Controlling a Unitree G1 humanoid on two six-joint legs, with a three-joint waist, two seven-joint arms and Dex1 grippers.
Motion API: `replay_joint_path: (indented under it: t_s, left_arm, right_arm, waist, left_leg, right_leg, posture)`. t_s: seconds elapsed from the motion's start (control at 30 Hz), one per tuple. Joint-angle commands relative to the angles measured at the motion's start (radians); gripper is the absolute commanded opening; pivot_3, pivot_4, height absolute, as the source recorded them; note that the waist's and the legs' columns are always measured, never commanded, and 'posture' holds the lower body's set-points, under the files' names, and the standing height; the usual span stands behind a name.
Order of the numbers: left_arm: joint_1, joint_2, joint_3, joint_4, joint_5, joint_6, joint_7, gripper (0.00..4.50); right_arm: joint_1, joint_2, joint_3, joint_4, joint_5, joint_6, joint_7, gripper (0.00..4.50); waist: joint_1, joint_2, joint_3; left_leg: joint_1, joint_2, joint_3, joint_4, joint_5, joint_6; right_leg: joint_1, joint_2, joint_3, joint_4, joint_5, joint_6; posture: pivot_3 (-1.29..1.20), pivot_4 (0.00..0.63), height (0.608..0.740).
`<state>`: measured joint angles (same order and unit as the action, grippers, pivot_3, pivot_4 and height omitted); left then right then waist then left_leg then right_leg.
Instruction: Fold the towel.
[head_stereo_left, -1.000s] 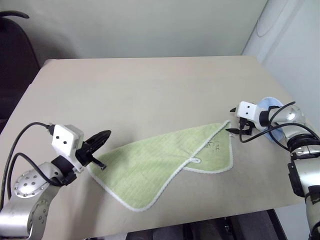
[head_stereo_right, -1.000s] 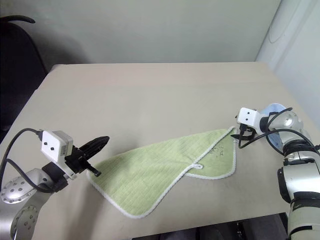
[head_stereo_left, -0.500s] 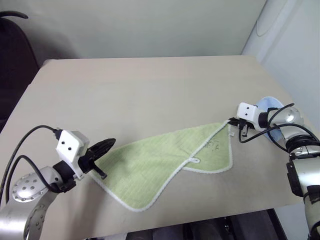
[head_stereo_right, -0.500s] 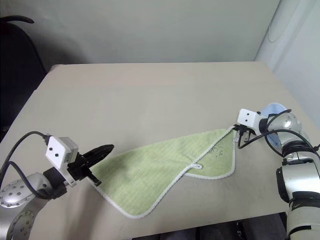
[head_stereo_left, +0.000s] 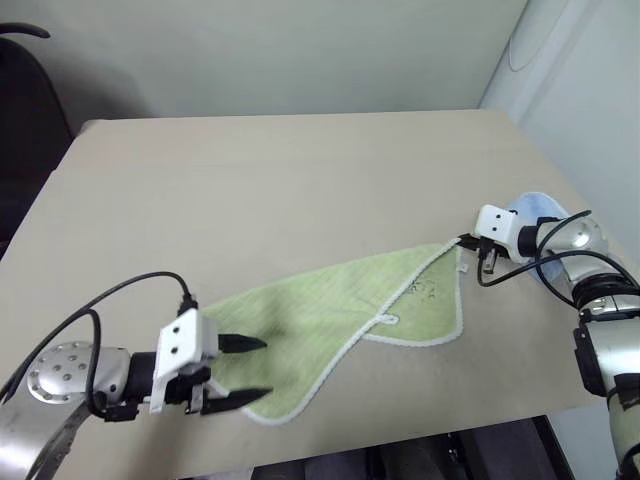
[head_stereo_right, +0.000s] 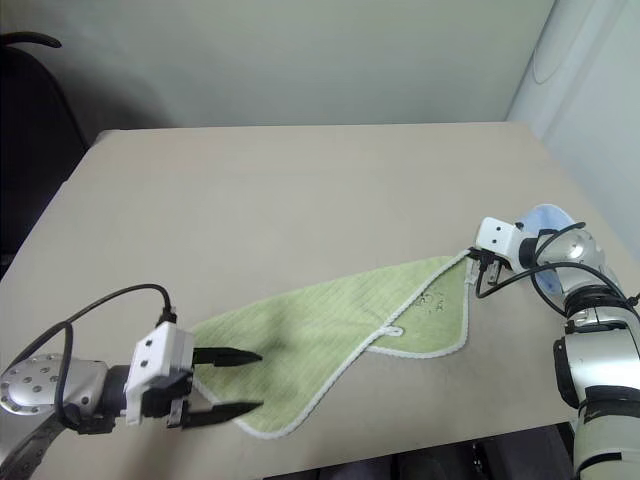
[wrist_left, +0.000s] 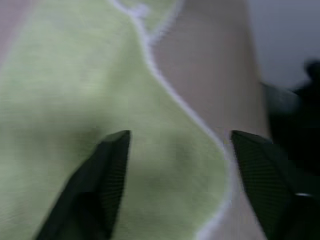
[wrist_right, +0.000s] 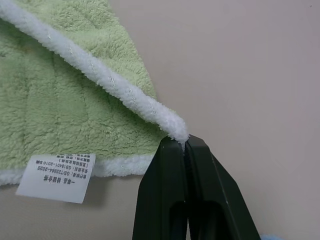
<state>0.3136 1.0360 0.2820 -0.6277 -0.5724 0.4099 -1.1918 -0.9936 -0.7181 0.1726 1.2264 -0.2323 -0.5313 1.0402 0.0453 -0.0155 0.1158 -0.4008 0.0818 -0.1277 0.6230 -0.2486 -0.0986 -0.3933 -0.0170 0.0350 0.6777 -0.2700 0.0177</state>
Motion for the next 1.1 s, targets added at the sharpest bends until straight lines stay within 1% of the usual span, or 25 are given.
replay_joint_path:
  t_s: [0.03, 0.2, 0.33, 0.47, 0.63, 0.73, 0.87, 1.03, 1.1]
  left_arm:
    - [0.007, 0.039, -0.039, -0.026, 0.035, -0.062, -0.084, 3.96]
    - [-0.040, 0.041, -0.149, -0.028, 0.136, -0.142, -0.081, 3.96]
    - [-0.055, 0.017, -0.235, -0.036, 0.205, -0.181, -0.049, 3.96]
    - [-0.034, -0.011, -0.284, -0.050, 0.264, -0.212, -0.012, 3.96]
    - [0.007, -0.013, -0.328, -0.044, 0.333, -0.238, 0.018, 3.96]
    - [0.014, -0.021, -0.347, -0.033, 0.364, -0.230, 0.044, 3.38]
    - [0.027, -0.022, -0.347, -0.023, 0.380, -0.235, 0.056, 2.00]
    - [0.013, -0.022, -0.312, -0.008, 0.350, -0.219, 0.061, 0.16]
    - [0.013, -0.019, -0.300, -0.002, 0.343, -0.222, 0.059, 0.07]
  right_arm:
    - [0.005, -0.009, -0.027, -0.033, 0.027, -0.011, -0.002, 0.00]
    - [0.019, -0.013, -0.039, -0.052, 0.046, -0.001, 0.008, 0.00]
    - [0.045, -0.018, -0.051, -0.086, 0.071, 0.015, 0.027, 0.00]
    - [0.067, -0.037, -0.064, -0.127, 0.091, 0.034, 0.056, 0.00]
    - [0.081, -0.061, -0.075, -0.179, 0.113, 0.062, 0.093, 0.00]
    - [0.088, -0.070, -0.075, -0.197, 0.119, 0.073, 0.103, 0.00]
    - [0.107, -0.075, -0.079, -0.227, 0.130, 0.086, 0.107, 0.00]
    - [0.122, -0.070, -0.080, -0.249, 0.138, 0.098, 0.099, 0.00]
    - [0.122, -0.067, -0.079, -0.250, 0.139, 0.099, 0.095, 0.00]
  waist:
    - [0.000, 0.000, 0.000]
    - [-0.001, 0.000, 0.000]
    - [-0.005, 0.000, 0.000]
    - [-0.010, 0.000, 0.000]
    - [-0.012, 0.000, 0.000]
    - [-0.012, 0.000, 0.000]
    - [-0.013, 0.000, 0.000]
    - [-0.015, 0.000, 0.000]
    - [-0.015, 0.000, 0.000]
  left_leg:
    - [0.000, 0.000, 0.000, 0.000, 0.000, 0.000]
    - [0.000, 0.001, 0.000, 0.000, -0.001, 0.001]
    - [0.000, 0.001, 0.000, 0.000, -0.001, 0.001]
    - [-0.001, 0.001, 0.000, 0.000, -0.001, 0.001]
    - [-0.001, 0.002, 0.000, 0.000, -0.002, 0.001]
    - [-0.001, 0.001, 0.000, 0.000, -0.002, 0.001]
    - [-0.001, 0.001, 0.000, 0.001, -0.002, 0.001]
    - [-0.001, 0.001, 0.001, 0.001, -0.002, 0.001]
    - [-0.001, 0.001, 0.001, 0.001, -0.002, 0.001]
  right_leg:
    - [0.000, 0.000, 0.000, 0.000, 0.000, 0.000]
    - [0.000, 0.000, 0.000, 0.000, 0.000, 0.000]
    - [0.000, 0.000, 0.000, 0.000, -0.001, -0.001]
    - [-0.001, 0.000, 0.000, 0.000, -0.001, -0.002]
    - [-0.001, 0.000, 0.000, 0.000, -0.001, -0.002]
    - [-0.001, 0.000, 0.000, 0.000, -0.001, -0.002]
    - [-0.001, 0.001, 0.000, 0.000, -0.001, -0.002]
    - [-0.001, 0.001, 0.000, 0.000, -0.001, -0.002]
    - [-0.001, 0.002, 0.000, 0.000, -0.001, -0.002]
  posture:
    - [0.00, 0.150, 0.740]
    - [0.00, 0.150, 0.740]
    - [0.00, 0.150, 0.740]
    - [0.00, 0.150, 0.740]
    - [0.00, 0.150, 0.740]
    - [0.00, 0.150, 0.740]
    - [0.00, 0.150, 0.740]
    - [0.00, 0.150, 0.740]
    - [0.00, 0.150, 0.740]
